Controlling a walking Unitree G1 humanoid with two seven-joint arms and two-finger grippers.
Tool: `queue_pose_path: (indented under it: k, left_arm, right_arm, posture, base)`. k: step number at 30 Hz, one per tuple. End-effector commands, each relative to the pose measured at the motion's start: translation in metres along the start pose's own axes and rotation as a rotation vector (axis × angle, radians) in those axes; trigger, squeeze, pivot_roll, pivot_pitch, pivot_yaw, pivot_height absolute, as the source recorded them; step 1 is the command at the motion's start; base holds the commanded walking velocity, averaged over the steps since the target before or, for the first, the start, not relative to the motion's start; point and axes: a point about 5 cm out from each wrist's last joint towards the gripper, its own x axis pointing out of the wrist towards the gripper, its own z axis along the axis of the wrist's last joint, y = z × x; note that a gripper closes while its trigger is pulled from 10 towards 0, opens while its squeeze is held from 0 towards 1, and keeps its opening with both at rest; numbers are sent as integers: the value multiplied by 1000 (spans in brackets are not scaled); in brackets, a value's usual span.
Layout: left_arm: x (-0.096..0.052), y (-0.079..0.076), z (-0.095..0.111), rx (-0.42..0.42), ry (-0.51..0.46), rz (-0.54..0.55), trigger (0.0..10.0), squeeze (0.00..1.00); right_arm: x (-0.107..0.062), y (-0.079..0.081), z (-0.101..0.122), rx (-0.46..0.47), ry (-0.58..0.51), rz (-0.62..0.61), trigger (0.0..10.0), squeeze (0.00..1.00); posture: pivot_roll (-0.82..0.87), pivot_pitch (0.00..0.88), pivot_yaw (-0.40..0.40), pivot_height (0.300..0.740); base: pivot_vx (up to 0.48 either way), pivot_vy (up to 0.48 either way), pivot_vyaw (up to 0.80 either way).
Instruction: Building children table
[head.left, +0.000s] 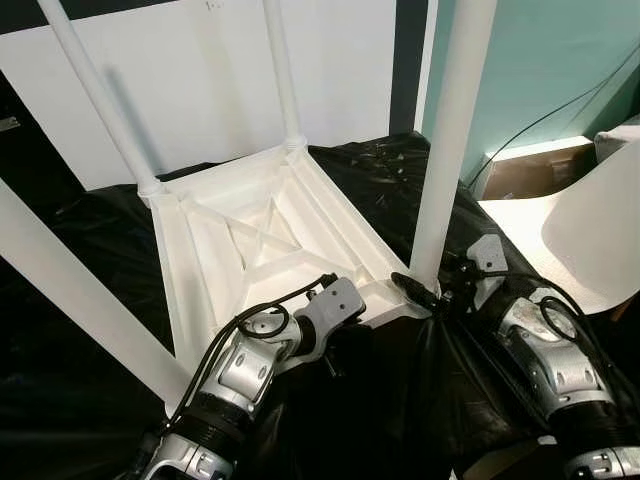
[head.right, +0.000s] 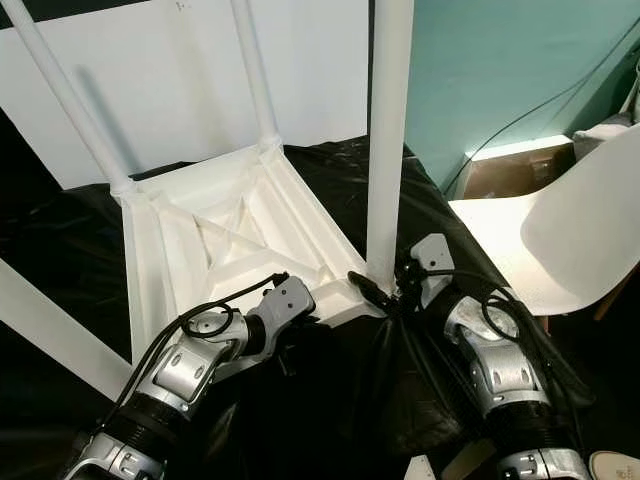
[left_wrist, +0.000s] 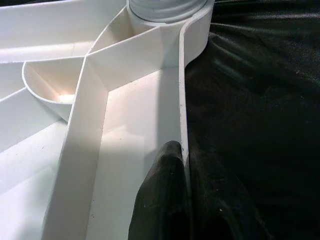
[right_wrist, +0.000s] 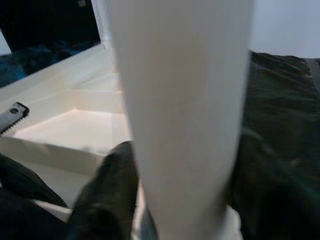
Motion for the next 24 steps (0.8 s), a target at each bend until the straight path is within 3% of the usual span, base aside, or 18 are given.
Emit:
queue_pose_path:
  k: [1, 7, 8, 11, 12, 13, 15, 23, 24]
  left_arm:
    - [3, -6, -47, -144, 148, 77, 10000, 0]
    - [1, -6, -48, -148, 151, 82, 10000, 0]
    - [1, -7, -48, -149, 151, 82, 10000, 0]
    - [1, -7, -48, -149, 151, 82, 10000, 0]
    - [0, -7, -48, -148, 151, 83, 10000, 0]
    - [-1, -6, -49, -151, 151, 89, 10000, 0]
    - [-1, -6, -50, -150, 156, 88, 10000, 0]
    - [0, -6, -50, -144, 156, 81, 10000, 0]
    - [0, -5, -48, -142, 154, 82, 10000, 0]
  right_arm:
    - [10, 28, -10, 33, 33, 186, 0, 0]
    - [8, 33, -14, 109, 24, 100, 0, 0]
    - [9, 31, -12, 102, -18, -44, 0, 0]
    - [9, 31, -12, 102, -18, -44, 0, 0]
    - [5, 22, -10, 104, -45, -274, 0, 0]
    - [-3, 23, -10, 96, -60, -445, 0, 0]
    - [-12, 28, -11, 88, -64, -593, 0, 0]
    - [-8, 25, -10, 78, -68, -614, 0, 0]
    - [-6, 26, -10, 81, -61, -587, 2941, 0]
  posture:
    - [24, 0, 28, 740]
    - [33, 0, 27, 740]
    - [38, 0, 21, 740]
    - [38, 0, 21, 740]
    - [48, 0, 14, 740]
    - [44, 0, 20, 740]
    - [43, 0, 22, 740]
    - [38, 0, 27, 740]
    - [40, 0, 26, 740]
  base:
    - [0, 0, 0]
    - [0, 0, 0]
    - [0, 0, 0]
    - [0, 0, 0]
    - [0, 0, 0]
    - [0, 0, 0]
    - [0, 0, 0]
    - [0, 0, 0]
    - [0, 0, 0]
